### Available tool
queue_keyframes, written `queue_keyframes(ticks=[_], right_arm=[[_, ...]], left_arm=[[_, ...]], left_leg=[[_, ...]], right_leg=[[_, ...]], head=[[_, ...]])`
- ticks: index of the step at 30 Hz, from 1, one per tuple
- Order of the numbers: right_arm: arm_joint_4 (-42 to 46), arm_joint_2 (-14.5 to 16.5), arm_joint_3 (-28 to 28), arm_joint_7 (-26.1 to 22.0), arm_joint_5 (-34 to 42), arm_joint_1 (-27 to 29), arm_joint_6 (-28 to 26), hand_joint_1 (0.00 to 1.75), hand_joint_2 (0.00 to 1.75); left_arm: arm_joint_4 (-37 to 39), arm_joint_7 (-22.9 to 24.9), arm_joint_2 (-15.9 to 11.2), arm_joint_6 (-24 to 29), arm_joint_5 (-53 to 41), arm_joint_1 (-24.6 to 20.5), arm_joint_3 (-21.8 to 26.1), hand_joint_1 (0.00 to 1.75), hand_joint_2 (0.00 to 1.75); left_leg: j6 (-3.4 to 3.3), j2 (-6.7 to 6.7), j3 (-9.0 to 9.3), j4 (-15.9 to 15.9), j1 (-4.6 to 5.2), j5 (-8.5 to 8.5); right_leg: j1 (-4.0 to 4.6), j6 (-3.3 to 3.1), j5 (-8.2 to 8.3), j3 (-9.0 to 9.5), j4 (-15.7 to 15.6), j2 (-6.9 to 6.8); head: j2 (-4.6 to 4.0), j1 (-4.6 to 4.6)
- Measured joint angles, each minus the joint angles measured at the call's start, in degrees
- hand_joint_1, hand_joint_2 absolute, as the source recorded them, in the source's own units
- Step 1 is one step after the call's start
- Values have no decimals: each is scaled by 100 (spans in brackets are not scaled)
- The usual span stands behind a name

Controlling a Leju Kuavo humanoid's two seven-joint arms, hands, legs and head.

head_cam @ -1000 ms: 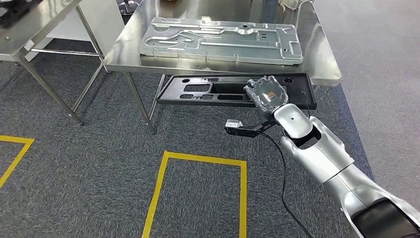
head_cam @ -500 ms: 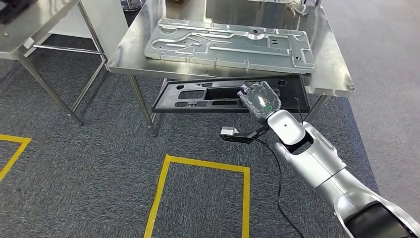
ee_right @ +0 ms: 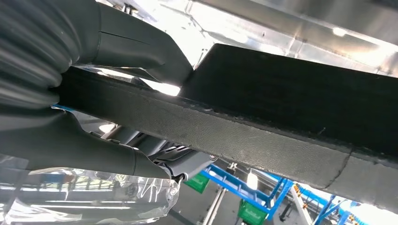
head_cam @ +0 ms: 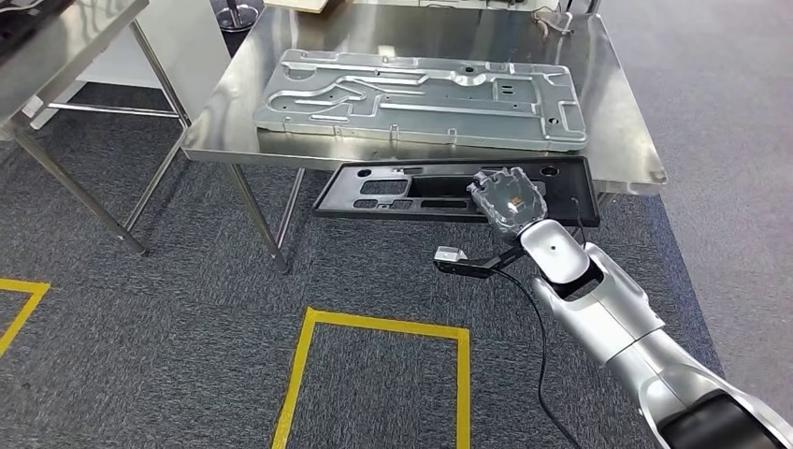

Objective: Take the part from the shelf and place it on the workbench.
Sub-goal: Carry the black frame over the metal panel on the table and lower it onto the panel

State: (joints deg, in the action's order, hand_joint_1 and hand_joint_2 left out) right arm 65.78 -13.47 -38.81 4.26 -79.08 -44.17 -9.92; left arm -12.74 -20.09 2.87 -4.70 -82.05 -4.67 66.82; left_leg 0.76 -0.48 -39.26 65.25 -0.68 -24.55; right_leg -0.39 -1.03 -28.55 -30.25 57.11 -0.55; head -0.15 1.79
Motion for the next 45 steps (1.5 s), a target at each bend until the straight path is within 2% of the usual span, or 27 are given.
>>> queue_keyframes(ticks=[1,2,5,6,8,10,12,13,16,17,21,23,24,25,27,29,30,31,32,35,36,37,39,40,42,44,45], right_arm=[[-3,-1,20,0,0,-10,3,175,175],[-6,-1,40,0,0,-23,6,175,175],[-10,-2,88,-13,-7,-37,23,175,175],[-10,1,103,-17,-10,-36,28,175,175],[-12,40,130,-18,-12,-55,31,175,175],[-24,111,150,-17,-11,-59,37,175,175],[-48,170,161,-19,-11,-19,49,175,175],[-58,190,164,-21,-11,-3,54,175,175],[-71,222,190,-27,-11,1,59,175,175],[-71,226,197,-29,-11,-1,59,175,175],[-79,240,211,-33,-11,-5,62,175,175],[-74,272,233,-69,-11,-27,80,175,175],[-62,281,246,-90,-12,-46,88,175,175],[-48,283,257,-111,-12,-71,96,175,175],[-31,258,266,-118,-12,-105,95,175,175],[-30,239,266,-122,-13,-98,97,175,175],[-30,234,266,-126,-13,-83,98,175,175],[-30,230,266,-129,-13,-69,98,175,175],[-30,227,266,-131,-13,-60,98,175,175],[-34,224,266,-129,-13,-51,100,175,175],[-33,224,266,-131,-13,-48,101,175,175],[-27,224,266,-134,-13,-49,100,175,175],[6,224,275,-138,-13,-65,94,175,175],[23,225,288,-138,-12,-85,89,175,175],[40,265,320,-135,-9,-124,81,175,175],[40,325,340,-136,-6,-130,79,175,175],[40,343,348,-136,-5,-118,80,175,175]], left_arm=[[0,-2,-3,0,2,1,0,0,0],[0,-3,-5,0,4,2,-1,0,0],[1,-7,-7,0,8,2,0,0,0],[1,-8,-7,0,8,1,0,0,0],[1,-9,-7,0,8,-6,-1,0,0],[0,-9,-8,0,8,-15,-1,0,0],[1,-9,-8,0,9,-4,-1,0,0],[2,-9,-8,0,9,4,-1,0,0],[2,-9,-7,0,10,14,-1,0,0],[2,-9,-6,0,10,14,-1,0,0],[6,-9,-2,-1,10,20,-1,0,0],[12,-12,-1,-4,9,7,0,0,0],[13,-14,-2,-8,7,-9,-1,0,0],[13,-16,-2,-12,7,-23,-1,0,0],[13,-17,-1,-16,8,-37,-1,0,0],[13,-17,-5,-15,9,-25,-1,0,0],[13,-17,-7,-15,8,-15,-1,0,0],[13,-17,-8,-15,8,-6,-1,0,0],[13,-17,-8,-15,8,1,-1,0,0],[14,-16,-10,-15,8,38,-1,0,0],[14,-14,-11,-15,8,47,-1,0,0],[15,-14,-12,-15,9,48,-1,0,0],[15,-16,-11,-15,9,28,-1,0,0],[15,-19,-11,-15,10,17,-1,0,0],[15,-21,-12,-15,11,1,-1,0,0],[15,-21,-12,-15,12,-7,-1,0,0],[15,-20,-12,-15,11,-5,-1,0,0]], left_leg=[[-27,-3,124,-310,13,117],[-65,-4,207,-494,28,143],[-204,-3,322,-618,33,16],[-245,-7,372,-642,23,-14],[-307,-14,485,-673,10,-78],[-341,-16,591,-678,11,-177],[-343,-27,741,-678,12,-301],[-334,-34,833,-678,14,-370],[-298,-44,1081,-682,22,-558],[-292,-44,1118,-684,24,-587],[-275,-44,1148,-690,29,-640],[-198,-31,1228,-672,39,-683],[-148,-20,1232,-569,43,-672],[-100,-8,1158,-372,40,-652],[-47,2,772,281,28,-733],[-11,4,308,796,19,-1066],[-1,4,149,855,16,-1207],[2,4,53,763,15,-1239],[-3,4,18,521,13,-1098],[-69,3,36,-384,35,-13],[-107,3,48,-523,48,211],[-143,6,63,-569,63,267],[-216,2,167,-607,53,200],[-245,-1,235,-633,42,159],[-288,-2,381,-664,23,66],[-302,-1,522,-667,20,-59],[-299,-6,607,-667,18,-130]], right_leg=[[6,33,-56,48,10,11],[12,65,-95,78,5,18],[19,149,-114,95,61,33],[14,172,-104,53,184,34],[1,209,-161,-252,698,32],[-6,237,-375,-773,1377,32],[-5,238,-480,-1148,1646,32],[-2,223,-378,-1205,1518,32],[22,136,334,-1087,662,24],[29,116,489,-1051,496,21],[61,78,740,-1034,284,3],[78,19,757,-951,154,18],[76,-19,673,-863,122,32],[61,-64,608,-758,79,42],[50,-114,484,-584,41,43],[51,-120,346,-431,39,56],[50,-116,270,-338,39,65],[50,-109,190,-237,39,73],[49,-98,107,-128,39,77],[64,-33,-133,121,58,91],[70,2,-187,167,61,101],[74,35,-214,198,81,112],[67,88,-210,191,188,115],[60,112,-197,112,360,107],[31,174,-286,-255,942,89],[-6,227,-544,-743,1512,84],[-24,244,-652,-929,1630,81]], head=[[0,0],[0,-1],[0,0],[0,0],[0,-1],[0,-1],[0,-1],[0,-1],[0,0],[0,0],[0,0],[0,-5],[0,-8],[0,-11],[0,-10],[0,-11],[0,-11],[0,-11],[0,-11],[0,-12],[0,-11],[0,-12],[0,-9],[0,-9],[0,-9],[0,-9],[0,-9]])
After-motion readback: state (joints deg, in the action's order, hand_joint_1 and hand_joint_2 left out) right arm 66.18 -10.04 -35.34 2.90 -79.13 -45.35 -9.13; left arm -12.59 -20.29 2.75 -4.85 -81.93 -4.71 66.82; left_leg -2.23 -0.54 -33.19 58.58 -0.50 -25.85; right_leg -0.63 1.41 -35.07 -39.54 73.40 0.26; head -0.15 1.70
